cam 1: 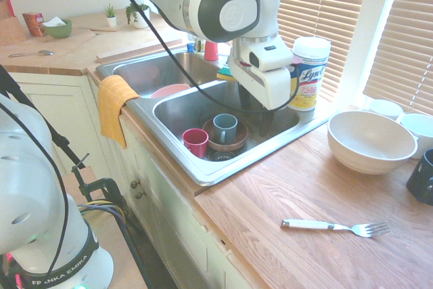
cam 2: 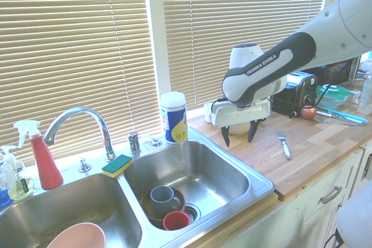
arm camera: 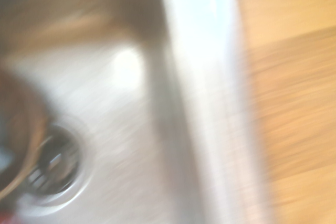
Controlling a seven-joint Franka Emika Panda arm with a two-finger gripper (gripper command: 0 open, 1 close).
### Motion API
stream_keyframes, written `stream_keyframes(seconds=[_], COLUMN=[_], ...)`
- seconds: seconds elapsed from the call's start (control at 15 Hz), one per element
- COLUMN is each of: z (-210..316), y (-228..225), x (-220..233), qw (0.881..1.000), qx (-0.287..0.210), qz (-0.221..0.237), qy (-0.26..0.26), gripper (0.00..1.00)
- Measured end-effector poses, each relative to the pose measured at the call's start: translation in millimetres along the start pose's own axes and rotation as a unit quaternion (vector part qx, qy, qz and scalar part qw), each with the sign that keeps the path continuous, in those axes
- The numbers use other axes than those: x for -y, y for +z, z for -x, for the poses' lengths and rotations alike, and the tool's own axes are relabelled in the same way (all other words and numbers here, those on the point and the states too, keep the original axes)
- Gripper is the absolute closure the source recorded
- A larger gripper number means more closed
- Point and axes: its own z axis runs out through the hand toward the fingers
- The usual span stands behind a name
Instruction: Put the fork into the sink
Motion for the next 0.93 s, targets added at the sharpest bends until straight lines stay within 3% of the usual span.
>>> stream_keyframes(seconds=[0.2,0.53,0.93], z=[-60,-117,-138], y=[1,25,73], x=[-50,-124,-145], qw=[0.998,0.990,0.988], qx=[0.000,0.011,0.021], qz=[0.005,0.019,0.032], qy=[0.060,0.140,0.149], gripper=[0.00,0.00,0.00])
